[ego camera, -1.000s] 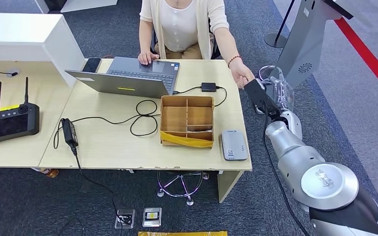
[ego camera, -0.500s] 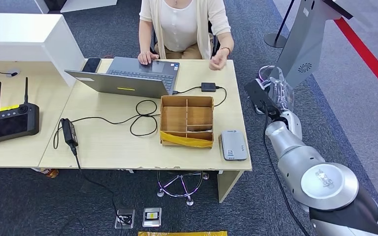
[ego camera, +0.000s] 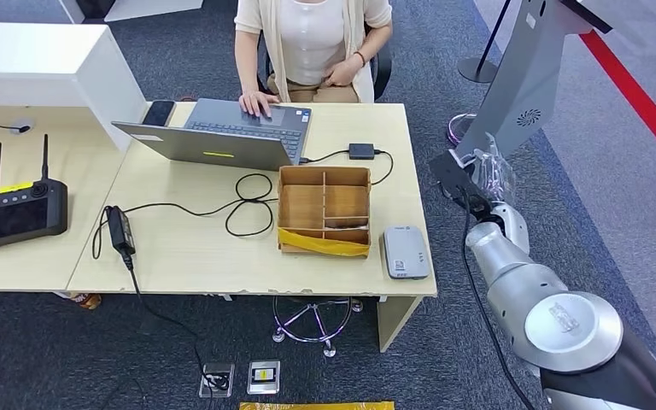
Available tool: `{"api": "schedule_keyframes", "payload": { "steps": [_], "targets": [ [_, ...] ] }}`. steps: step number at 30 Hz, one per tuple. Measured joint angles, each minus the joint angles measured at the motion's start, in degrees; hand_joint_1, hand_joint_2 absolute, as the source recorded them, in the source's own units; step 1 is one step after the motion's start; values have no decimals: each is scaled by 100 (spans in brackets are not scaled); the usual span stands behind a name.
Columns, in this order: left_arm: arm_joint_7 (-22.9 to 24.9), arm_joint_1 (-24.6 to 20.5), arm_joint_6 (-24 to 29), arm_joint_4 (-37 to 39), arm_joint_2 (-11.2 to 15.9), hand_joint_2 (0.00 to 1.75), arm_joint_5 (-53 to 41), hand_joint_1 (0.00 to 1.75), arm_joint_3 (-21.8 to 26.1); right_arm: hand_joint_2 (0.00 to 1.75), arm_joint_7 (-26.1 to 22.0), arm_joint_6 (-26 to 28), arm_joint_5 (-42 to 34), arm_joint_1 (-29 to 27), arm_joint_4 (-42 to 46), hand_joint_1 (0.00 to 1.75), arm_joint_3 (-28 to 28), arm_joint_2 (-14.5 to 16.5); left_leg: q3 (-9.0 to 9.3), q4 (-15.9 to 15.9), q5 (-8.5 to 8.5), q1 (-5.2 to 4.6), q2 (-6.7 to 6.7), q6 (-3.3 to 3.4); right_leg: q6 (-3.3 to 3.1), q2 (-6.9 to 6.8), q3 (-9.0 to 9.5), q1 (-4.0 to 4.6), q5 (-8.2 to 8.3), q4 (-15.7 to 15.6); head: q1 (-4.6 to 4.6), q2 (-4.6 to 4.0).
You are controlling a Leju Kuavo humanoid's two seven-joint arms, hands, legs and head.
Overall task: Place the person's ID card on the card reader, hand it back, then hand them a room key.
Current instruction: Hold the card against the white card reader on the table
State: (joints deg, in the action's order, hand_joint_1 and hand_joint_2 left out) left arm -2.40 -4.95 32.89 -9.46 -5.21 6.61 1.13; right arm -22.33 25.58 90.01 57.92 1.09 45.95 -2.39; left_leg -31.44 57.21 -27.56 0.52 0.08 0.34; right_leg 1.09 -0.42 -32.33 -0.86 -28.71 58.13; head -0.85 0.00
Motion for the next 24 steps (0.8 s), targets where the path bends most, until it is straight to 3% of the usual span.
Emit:
{"api": "schedule_keyframes", "payload": {
  "steps": [17, 24],
  "targets": [
    [0, 63, 50, 0, -1, 0, 119, 0, -3, 175, 5, -111, 1, -639, 0, 175, -15, -110, -3, -1, 0, 1, 1, 0, 0, 1, -1, 1, 0, 0, 0, 0],
    [55, 72, 77, 0, 1, 0, 80, 0, -39, 175, 330, -238, 1, -827, 0, 175, -154, -45, -4, -1, 0, 1, 1, 0, 0, 0, -1, 1, 0, 0, 1, 0]
  ]
}}
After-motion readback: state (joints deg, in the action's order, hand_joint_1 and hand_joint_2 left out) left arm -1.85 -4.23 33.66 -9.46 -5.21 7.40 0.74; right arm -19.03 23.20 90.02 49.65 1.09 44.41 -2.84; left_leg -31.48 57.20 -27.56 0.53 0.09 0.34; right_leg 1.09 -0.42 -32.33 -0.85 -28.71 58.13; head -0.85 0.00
